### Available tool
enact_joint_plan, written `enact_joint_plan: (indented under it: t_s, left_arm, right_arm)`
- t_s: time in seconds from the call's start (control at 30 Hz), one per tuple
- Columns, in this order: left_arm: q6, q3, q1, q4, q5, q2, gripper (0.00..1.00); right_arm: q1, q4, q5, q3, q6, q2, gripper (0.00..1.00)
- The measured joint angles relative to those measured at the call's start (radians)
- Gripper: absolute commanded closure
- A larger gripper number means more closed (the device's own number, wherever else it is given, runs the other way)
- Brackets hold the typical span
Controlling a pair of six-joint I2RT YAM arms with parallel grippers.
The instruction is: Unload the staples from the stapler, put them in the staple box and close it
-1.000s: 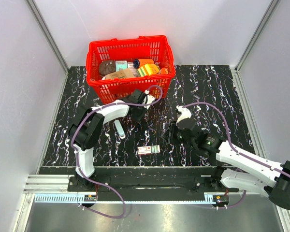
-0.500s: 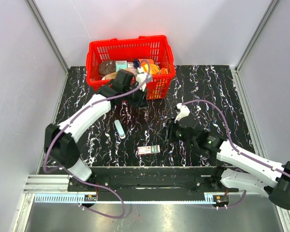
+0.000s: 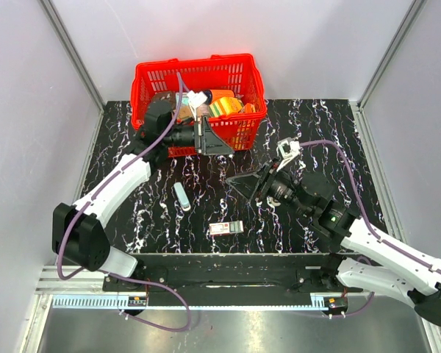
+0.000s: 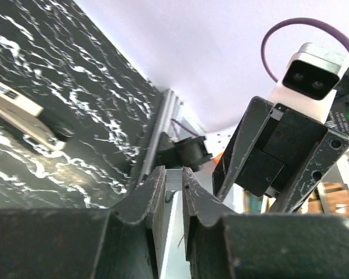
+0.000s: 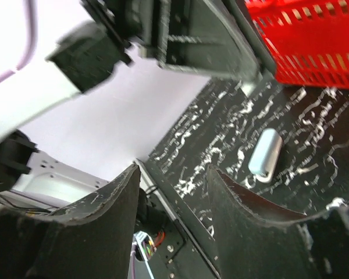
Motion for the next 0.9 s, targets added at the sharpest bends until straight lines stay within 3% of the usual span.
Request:
enact_joint_plan:
  t_s: [0.37,0.9]
  left_arm:
    - [-0.394,-0.111,0.002,0.394,0.101,-0.005,0.85]
    - [-0.525,-0.148,0.007,0.531,0.121,-0.038,0.86]
  right_arm:
    - [-0.006,0.135,-0.036,0.017,0.001,0.037,0.45]
    - [-0.062,0.206,-0.037,0.017,0.024,0.054,0.46]
